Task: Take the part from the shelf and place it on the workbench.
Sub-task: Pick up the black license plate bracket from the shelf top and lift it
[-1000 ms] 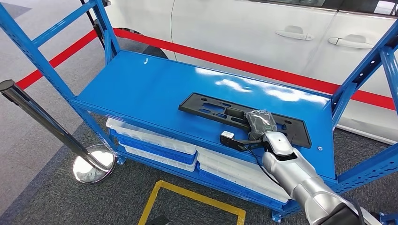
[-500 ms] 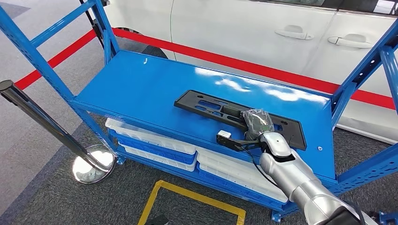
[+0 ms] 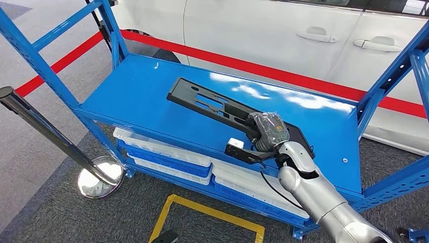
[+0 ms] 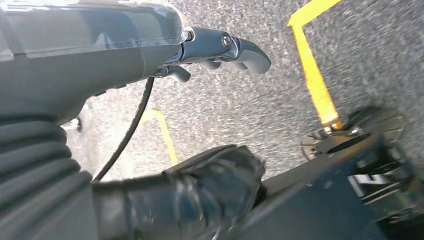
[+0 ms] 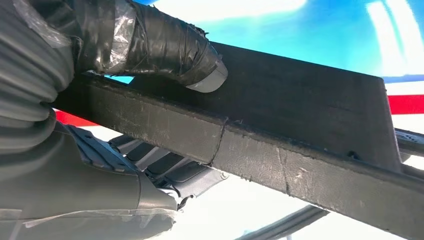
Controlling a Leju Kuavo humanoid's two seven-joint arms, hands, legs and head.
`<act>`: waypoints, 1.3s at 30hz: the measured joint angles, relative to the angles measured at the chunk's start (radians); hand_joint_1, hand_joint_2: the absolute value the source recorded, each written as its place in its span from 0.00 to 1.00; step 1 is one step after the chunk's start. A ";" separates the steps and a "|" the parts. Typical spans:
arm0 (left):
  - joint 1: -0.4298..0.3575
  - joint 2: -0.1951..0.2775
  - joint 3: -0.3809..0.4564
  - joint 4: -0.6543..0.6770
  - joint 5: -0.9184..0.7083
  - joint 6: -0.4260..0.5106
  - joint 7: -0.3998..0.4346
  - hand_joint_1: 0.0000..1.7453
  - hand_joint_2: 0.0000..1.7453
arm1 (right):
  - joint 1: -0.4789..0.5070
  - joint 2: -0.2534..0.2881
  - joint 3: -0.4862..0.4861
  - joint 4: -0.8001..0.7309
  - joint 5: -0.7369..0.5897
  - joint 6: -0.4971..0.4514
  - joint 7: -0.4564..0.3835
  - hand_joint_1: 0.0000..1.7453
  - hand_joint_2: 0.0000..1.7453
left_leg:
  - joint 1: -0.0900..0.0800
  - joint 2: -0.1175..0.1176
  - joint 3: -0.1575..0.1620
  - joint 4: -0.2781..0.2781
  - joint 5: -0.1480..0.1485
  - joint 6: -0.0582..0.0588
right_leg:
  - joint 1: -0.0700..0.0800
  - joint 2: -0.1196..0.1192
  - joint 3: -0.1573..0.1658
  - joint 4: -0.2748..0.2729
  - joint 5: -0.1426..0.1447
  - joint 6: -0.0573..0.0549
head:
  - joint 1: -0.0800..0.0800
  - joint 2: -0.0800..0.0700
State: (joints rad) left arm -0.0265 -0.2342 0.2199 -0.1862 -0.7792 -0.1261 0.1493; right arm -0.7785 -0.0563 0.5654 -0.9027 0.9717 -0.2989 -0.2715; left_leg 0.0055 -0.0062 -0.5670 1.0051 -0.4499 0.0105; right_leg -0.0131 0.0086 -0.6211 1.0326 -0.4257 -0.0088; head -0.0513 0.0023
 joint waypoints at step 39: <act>-0.019 -0.006 0.025 0.000 -0.035 -0.028 0.031 0.00 1.00 | 0.062 -0.085 0.034 -0.530 -0.250 0.226 -0.076 1.00 1.00 | -0.010 0.062 0.049 0.037 -0.090 0.028 | 0.000 -0.099 -0.084 0.045 0.047 0.007 | -0.008 0.000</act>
State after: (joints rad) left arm -0.0454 -0.2402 0.2450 -0.1862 -0.8140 -0.1541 0.1801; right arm -0.7161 -0.1412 0.5997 -1.4324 0.7215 -0.0732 -0.3474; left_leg -0.0044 0.0562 -0.5181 1.0418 -0.5394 0.0386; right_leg -0.0135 -0.0901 -0.7049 1.0779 -0.3786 -0.0021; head -0.0591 0.0023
